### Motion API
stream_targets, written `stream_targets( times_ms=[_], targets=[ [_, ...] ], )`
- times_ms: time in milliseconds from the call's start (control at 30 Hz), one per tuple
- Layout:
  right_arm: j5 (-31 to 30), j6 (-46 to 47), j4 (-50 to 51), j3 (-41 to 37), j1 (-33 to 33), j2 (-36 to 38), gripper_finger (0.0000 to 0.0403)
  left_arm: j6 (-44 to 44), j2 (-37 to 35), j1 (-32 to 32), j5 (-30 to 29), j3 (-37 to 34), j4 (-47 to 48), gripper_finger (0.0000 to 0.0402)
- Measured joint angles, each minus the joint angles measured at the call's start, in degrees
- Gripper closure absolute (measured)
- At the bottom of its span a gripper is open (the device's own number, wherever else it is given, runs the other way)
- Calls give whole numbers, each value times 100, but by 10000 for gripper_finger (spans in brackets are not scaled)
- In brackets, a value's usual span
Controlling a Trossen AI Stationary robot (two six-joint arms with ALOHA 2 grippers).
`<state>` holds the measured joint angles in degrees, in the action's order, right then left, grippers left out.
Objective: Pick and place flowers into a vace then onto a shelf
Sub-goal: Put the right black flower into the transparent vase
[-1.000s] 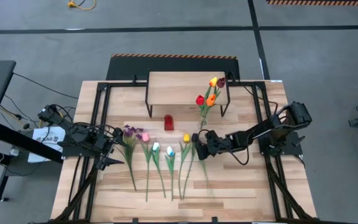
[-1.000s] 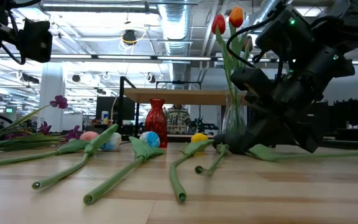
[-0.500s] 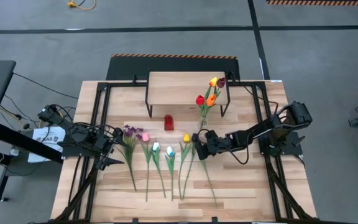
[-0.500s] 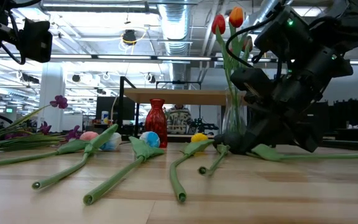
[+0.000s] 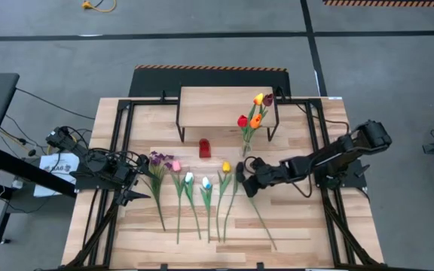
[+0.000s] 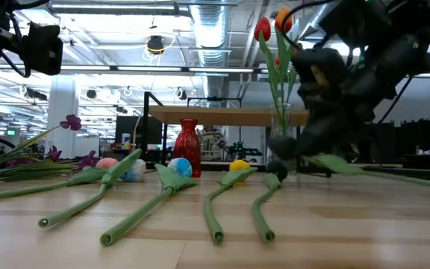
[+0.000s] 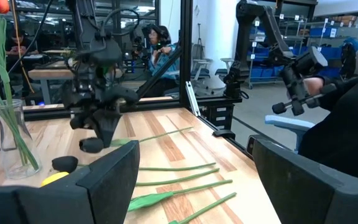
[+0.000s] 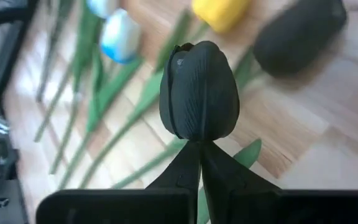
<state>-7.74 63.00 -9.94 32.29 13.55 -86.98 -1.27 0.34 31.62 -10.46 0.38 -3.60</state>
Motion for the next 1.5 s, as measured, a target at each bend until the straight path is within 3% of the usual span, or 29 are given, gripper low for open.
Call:
stream_targets(
  times_ms=[467,933,1267,1500],
  targets=[
    [-272,-819,-587,15,362,631,402,1,0,0,0,1,0,99],
    [-314,-2990,-2502,26,648,1259,402,0,0,1,0,0,0,99],
    [-1315,-4913,-2442,33,1148,2234,402,-1,0,0,0,0,0,99],
    [-2620,-5860,-1896,33,1695,2934,402,-1,0,0,0,-2,0,99]
  ],
)
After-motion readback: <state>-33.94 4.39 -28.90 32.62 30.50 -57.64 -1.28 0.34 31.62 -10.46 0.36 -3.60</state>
